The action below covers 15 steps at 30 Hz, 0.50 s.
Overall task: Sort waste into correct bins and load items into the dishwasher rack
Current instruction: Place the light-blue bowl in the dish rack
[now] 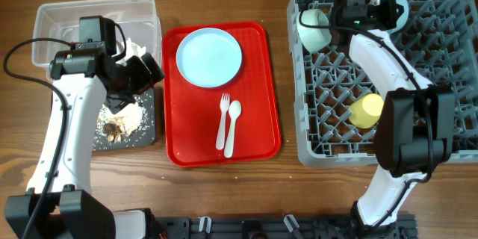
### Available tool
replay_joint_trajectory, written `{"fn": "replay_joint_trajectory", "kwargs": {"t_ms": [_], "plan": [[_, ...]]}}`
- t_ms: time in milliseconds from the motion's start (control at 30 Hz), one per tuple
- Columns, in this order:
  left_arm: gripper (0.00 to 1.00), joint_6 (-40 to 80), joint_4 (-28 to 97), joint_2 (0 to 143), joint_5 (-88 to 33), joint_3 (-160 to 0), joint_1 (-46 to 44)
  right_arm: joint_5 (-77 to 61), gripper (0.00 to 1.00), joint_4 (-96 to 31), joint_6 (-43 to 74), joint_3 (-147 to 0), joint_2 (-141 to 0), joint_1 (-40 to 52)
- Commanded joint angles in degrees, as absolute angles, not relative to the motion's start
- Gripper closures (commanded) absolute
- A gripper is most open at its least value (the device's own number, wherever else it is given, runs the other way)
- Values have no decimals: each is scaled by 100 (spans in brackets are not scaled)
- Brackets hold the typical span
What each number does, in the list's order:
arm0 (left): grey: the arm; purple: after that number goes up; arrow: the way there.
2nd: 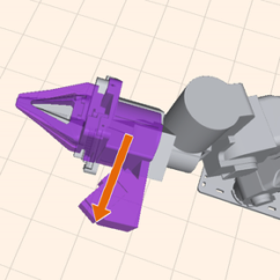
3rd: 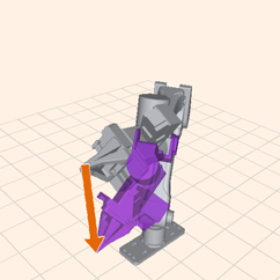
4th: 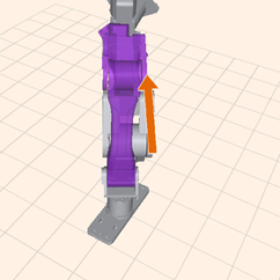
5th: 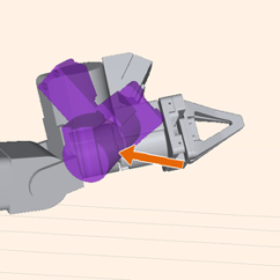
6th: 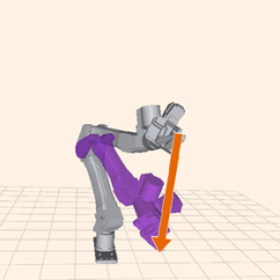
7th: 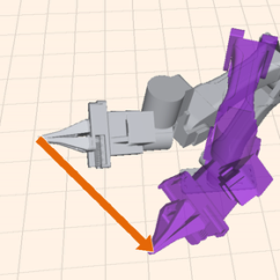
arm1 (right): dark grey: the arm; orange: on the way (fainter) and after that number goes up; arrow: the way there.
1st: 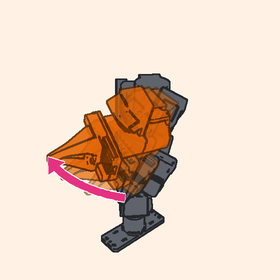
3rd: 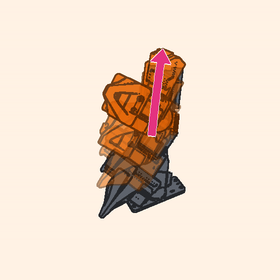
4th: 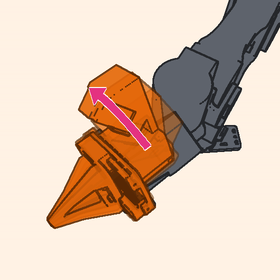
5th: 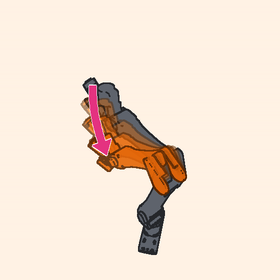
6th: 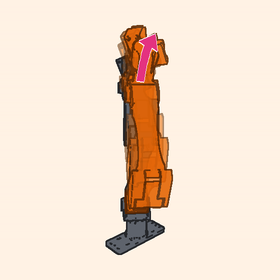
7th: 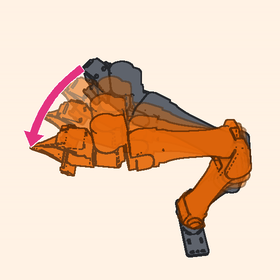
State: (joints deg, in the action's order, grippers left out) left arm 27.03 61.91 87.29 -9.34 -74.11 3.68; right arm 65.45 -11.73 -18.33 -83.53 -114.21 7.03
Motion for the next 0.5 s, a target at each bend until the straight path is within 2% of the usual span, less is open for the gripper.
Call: {"fn": "replay_joint_trajectory", "kwargs": {"t_ms": [0,67,167,267,467], "plan": [[0,2596,6191,8602,-982,-7411,349,5918,96,-1323,-1588,-8350,-11531,919],[0,2593,6191,8602,-982,-7411,349,5642,95,-1446,-1588,-8350,-11531,987],[0,2593,6191,8602,-982,-7411,349,5367,80,-1643,-1522,-8350,-11531,1066],[0,2593,6189,8602,-982,-7411,349,5360,64,-1800,-980,-8350,-11528,1083],[0,2593,6191,8602,-982,-7411,349,4853,51,-2226,-683,-8353,-11163,1087]]}}
